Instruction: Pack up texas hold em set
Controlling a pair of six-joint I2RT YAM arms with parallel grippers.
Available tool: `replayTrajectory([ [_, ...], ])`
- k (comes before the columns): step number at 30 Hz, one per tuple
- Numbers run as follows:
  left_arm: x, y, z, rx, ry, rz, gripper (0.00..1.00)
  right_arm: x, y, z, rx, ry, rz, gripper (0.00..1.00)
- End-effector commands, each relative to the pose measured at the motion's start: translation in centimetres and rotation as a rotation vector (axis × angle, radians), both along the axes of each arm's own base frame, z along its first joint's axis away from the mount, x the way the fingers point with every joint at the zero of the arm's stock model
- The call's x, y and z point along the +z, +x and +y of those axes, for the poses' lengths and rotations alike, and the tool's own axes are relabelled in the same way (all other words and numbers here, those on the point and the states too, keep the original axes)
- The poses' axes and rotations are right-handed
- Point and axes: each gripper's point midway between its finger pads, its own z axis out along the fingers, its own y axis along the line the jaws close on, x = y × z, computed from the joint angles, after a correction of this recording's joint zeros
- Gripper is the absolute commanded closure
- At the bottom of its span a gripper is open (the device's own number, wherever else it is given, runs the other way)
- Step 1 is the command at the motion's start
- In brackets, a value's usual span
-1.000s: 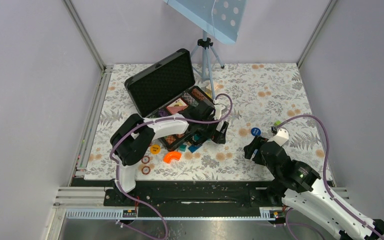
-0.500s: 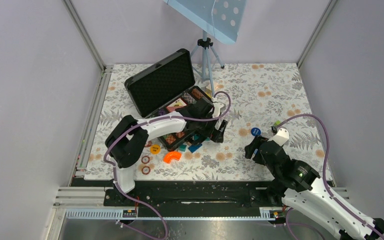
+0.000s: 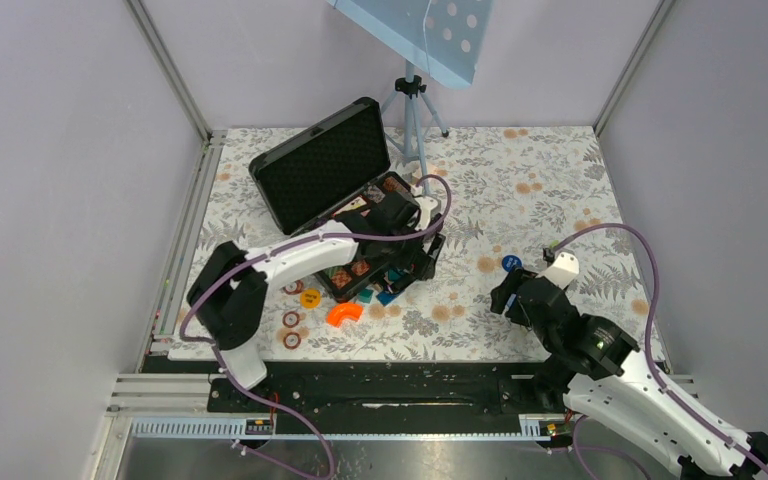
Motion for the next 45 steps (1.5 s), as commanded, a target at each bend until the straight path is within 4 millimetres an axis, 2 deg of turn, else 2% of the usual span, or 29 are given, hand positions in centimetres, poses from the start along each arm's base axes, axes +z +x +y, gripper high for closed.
replayTrajectory([
  [1,8.0,1.4,0.4,0.042,-0.095,-0.179,0.01,2.2,0.9,-1.0,-0.062,-0.045,-0.033,0.26],
  [5,11.8,1.6,2.8,0.117,-0.114,-0.284,0.01,1.7,1.3,-0.8,-0.057,-0.118,0.02,0.25],
  [9,13.9,1.5,7.1,0.251,-0.114,-0.354,0.01,1.2,1.7,-1.6,-0.096,-0.197,0.099,0.21],
  [13,14.4,1.5,12.5,0.408,-0.144,-0.352,0.01,-0.1,2.7,-2.1,-0.122,-0.174,0.219,0.18],
  [15,13.8,1.1,14.8,0.459,-0.153,-0.328,0.01,-0.3,3.2,-2.6,-0.144,-0.179,0.235,0.18],
  [20,13.0,-0.4,18.4,0.488,-0.115,-0.342,0.01,-1.7,4.0,-3.9,-0.239,-0.16,0.309,0.12],
  [26,11.3,-1.8,20.3,0.444,-0.044,-0.387,0.01,-5.4,4.3,-5.4,-0.418,-0.041,0.436,0.09],
  [29,9.8,-2.2,21.0,0.441,-0.015,-0.396,0.01,-6.5,4.3,-5.9,-0.496,-0.03,0.486,0.06],
  [31,9.7,-2.4,20.7,0.434,-0.044,-0.4,0.01,-7.1,4.3,-5.9,-0.525,-0.03,0.515,0.05],
  [38,10.6,-2.3,21.3,0.452,-0.053,-0.435,0.01,-7.5,3.7,-6.5,-0.602,-0.038,0.545,0.04],
  [45,10.7,-2.5,21.4,0.452,-0.063,-0.436,0.01,-8.6,2.0,-6.9,-0.638,-0.019,0.549,0.05],
])
